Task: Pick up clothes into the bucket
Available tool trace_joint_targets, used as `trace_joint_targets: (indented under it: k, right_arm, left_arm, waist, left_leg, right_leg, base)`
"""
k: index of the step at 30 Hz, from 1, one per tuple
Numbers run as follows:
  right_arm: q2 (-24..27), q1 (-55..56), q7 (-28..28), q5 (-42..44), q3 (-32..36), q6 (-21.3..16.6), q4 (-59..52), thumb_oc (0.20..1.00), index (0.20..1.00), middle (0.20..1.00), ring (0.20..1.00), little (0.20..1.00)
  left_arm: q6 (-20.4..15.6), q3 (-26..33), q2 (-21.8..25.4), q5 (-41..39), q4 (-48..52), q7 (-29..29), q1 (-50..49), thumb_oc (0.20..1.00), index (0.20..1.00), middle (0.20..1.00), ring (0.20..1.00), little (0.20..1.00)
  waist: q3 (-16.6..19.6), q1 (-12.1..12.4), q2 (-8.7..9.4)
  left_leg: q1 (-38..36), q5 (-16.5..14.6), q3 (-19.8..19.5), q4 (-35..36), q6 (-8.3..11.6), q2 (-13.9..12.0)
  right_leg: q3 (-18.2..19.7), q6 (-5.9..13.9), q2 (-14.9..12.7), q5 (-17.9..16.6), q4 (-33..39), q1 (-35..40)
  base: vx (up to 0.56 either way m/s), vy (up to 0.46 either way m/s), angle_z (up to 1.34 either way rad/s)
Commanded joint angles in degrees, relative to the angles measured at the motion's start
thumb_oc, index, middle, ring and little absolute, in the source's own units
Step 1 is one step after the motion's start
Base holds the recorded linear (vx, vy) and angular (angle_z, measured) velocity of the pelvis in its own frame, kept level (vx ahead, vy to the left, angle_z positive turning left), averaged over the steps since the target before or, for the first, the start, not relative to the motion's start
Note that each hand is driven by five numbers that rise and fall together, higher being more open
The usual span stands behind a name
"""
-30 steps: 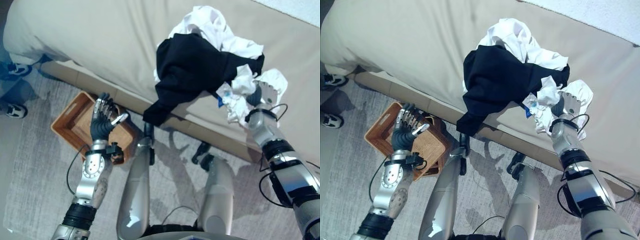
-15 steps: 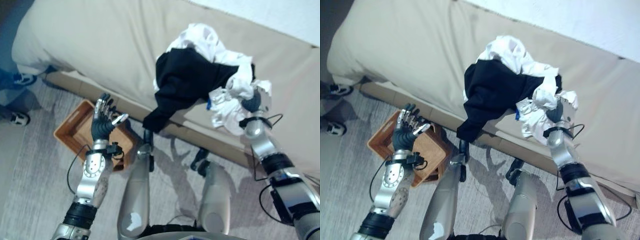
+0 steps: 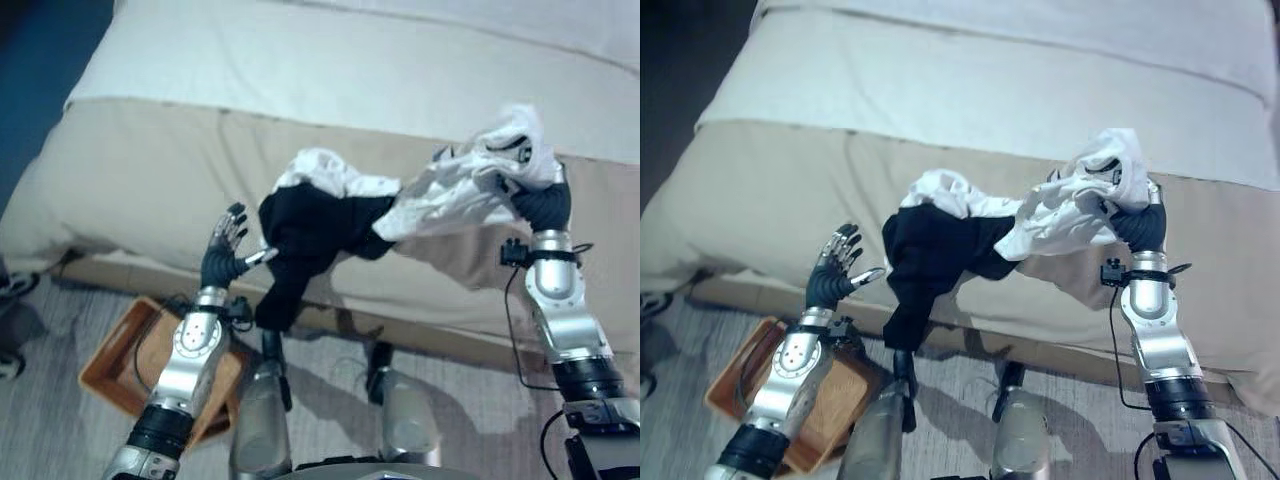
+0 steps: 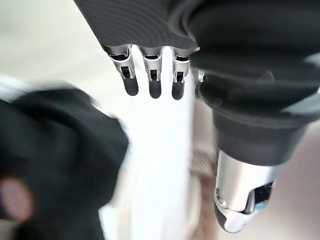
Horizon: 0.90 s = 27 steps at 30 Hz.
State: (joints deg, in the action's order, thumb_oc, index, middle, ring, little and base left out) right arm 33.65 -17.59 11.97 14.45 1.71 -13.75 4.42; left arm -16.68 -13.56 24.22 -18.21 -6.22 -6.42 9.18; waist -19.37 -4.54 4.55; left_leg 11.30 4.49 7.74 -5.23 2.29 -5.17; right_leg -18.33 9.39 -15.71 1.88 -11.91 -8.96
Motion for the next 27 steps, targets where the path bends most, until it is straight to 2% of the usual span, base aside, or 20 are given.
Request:
trace_joint_targets:
  k: [1, 5, 8, 11, 13, 16, 18, 19, 24, 27]
  right_arm:
    - [3.33, -4.58, -7.47, 10.37, -2.63, -3.92, -5.51, 0.2, 0.2, 0.2, 0.2, 0.2]
    - [4.74, -4.47, -13.29, 17.55, -5.71, -2.27, -9.16, 0.2, 0.2, 0.2, 0.2, 0.2]
    - [6.22, -4.65, -17.24, 19.9, -8.27, -0.27, -11.55, 0.2, 0.2, 0.2, 0.2, 0.2]
    - [6.16, -4.96, -19.22, 21.57, -10.99, 0.87, -13.66, 0.2, 0.2, 0.2, 0.2, 0.2]
    - [6.36, -5.29, -20.03, 21.97, -13.17, 1.71, -15.71, 0.2, 0.2, 0.2, 0.2, 0.2]
    - [6.4, -5.05, -20.15, 21.8, -13.97, 2.16, -16.03, 0.2, 0.2, 0.2, 0.2, 0.2]
    - [6.63, -4.73, -20.57, 21.35, -14.93, 2.6, -16.44, 0.2, 0.2, 0.2, 0.2, 0.2]
    - [6.59, -4.58, -20.74, 21.36, -15.8, 2.78, -16.39, 0.2, 0.2, 0.2, 0.2, 0.2]
    - [6.59, -4.06, -21.01, 20.84, -17.0, 2.96, -15.92, 0.2, 0.2, 0.2, 0.2, 0.2]
    - [7.24, -3.65, -21.36, 20.25, -17.28, 2.61, -15.48, 0.2, 0.2, 0.2, 0.2, 0.2]
  left_arm:
    - [-1.78, -1.48, 2.38, 2.22, 3.45, 2.64, 2.77, 1.0, 1.0, 1.0, 1.0, 1.0]
    - [-0.9, -5.94, 3.17, 1.51, 3.2, 5.82, 8.61, 1.0, 1.0, 1.0, 1.0, 1.0]
    - [0.2, -11.4, 4.38, 7.05, 2.23, 7.53, 15.25, 1.0, 1.0, 1.0, 1.0, 1.0]
    - [0.51, -14.84, 1.51, 9.03, -1.79, 6.58, 19.82, 1.0, 1.0, 1.0, 1.0, 1.0]
    - [1.48, -16.4, -1.97, 4.43, -3.86, 7.04, 22.38, 1.0, 1.0, 1.0, 1.0, 1.0]
    - [1.98, -17.43, -3.35, 1.41, -4.18, 7.56, 23.94, 1.0, 1.0, 1.0, 1.0, 1.0]
    - [2.41, -18.2, -4.62, -3.67, -4.16, 8.33, 25.52, 1.0, 1.0, 1.0, 1.0, 1.0]
    - [3.03, -18.72, -5.7, -8.87, -4.11, 9.2, 26.7, 1.0, 1.0, 1.0, 1.0, 1.0]
    - [3.96, -19.47, -6.42, -16.53, -5.68, 11.48, 28.31, 1.0, 1.0, 1.0, 1.0, 1.0]
    - [5.5, -19.0, -6.08, -24.67, -6.89, 15.4, 27.72, 1.0, 1.0, 1.0, 1.0, 1.0]
  waist:
    - [3.71, -0.59, 2.43]
    - [6.87, -1.79, 2.4]
    - [8.94, -2.48, 2.05]
    - [10.74, -3.05, 1.98]
    - [11.97, -3.43, 1.77]
    - [12.47, -3.63, 1.56]
    - [12.84, -3.8, 1.34]
    - [13.23, -3.91, 1.14]
    - [13.97, -4.28, 0.73]
    - [14.58, -4.7, 0.4]
  left_leg:
    - [-4.11, -4.77, 1.34, -1.69, 2.36, -1.86]
    - [-7.57, -4.72, 2.53, -0.25, 2.76, -2.56]
    - [-10.09, -4.74, 3.69, 0.8, 3.07, -3.06]
    - [-11.77, -4.58, 4.31, 1.68, 3.34, -3.38]
    - [-12.86, -4.54, 4.72, 1.97, 3.43, -3.57]
    - [-13.56, -4.55, 4.9, 2.07, 3.47, -3.67]
    - [-14.15, -4.56, 5.04, 2.22, 3.55, -3.9]
    - [-14.59, -4.59, 5.15, 2.32, 3.55, -3.91]
    - [-15.49, -4.5, 5.39, 2.72, 3.61, -3.91]
    - [-16.01, -4.53, 5.74, 3.08, 3.65, -3.94]
  right_leg:
    - [1.14, 3.26, -1.93, -8.94, 7.6, 2.67]
    - [2.01, 3.09, -0.91, -8.58, 8.6, 5.04]
    - [2.47, 3.09, -0.14, -8.51, 9.74, 6.9]
    - [2.75, 3.13, 0.47, -8.51, 10.79, 8.2]
    - [2.98, 3.0, 0.94, -8.48, 11.4, 9.09]
    - [2.97, 2.89, 1.2, -8.45, 11.72, 9.8]
    - [2.93, 2.82, 1.42, -8.49, 12.11, 10.38]
    - [3.06, 2.78, 1.63, -8.47, 12.43, 10.8]
    - [3.23, 2.73, 1.92, -8.48, 12.84, 11.54]
    - [3.38, 2.8, 2.04, -8.51, 13.04, 11.82]
  base:
    - [0.09, -0.031, -0.15]
    - [0.08, -0.032, -0.15]
    - [0.08, -0.033, -0.13]
    - [0.07, -0.033, -0.15]
    - [0.06, -0.039, -0.11]
    - [0.03, -0.024, -0.14]
    - [0.05, -0.024, -0.1]
    - [0.04, -0.013, -0.01]
    - [0.04, -0.007, -0.02]
    - [0.03, 0.001, -0.03]
